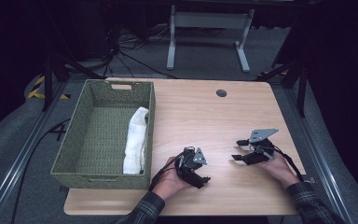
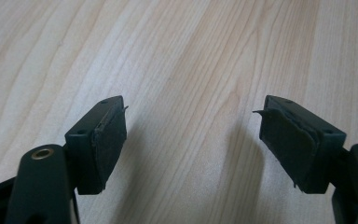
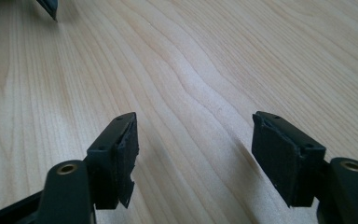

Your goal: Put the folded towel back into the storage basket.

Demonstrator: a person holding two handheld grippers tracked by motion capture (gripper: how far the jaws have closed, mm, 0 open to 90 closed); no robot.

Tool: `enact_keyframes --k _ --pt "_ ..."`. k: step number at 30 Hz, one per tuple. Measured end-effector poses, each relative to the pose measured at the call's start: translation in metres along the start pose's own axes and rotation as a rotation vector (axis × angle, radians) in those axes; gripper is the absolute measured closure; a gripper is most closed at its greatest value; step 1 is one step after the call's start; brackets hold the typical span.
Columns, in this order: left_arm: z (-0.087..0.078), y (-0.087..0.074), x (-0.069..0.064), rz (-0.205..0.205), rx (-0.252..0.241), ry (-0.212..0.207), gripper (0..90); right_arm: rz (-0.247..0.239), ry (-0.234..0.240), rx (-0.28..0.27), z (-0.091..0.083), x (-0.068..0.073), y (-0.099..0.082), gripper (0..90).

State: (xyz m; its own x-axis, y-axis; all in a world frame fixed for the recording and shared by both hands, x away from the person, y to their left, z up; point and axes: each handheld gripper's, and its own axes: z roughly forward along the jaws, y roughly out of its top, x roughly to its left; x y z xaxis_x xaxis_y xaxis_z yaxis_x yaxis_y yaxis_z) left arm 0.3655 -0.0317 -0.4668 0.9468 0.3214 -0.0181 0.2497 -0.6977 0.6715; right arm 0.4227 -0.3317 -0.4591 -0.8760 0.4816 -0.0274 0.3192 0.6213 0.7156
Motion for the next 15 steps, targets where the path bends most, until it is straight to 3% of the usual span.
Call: enact_keyframes --k 15 --pt "0.0017 -0.0013 -0.0022 0.024 -0.004 0.004 18.8 -0.005 -0.002 0.016 0.0027 0.0028 -0.0004 31.6"
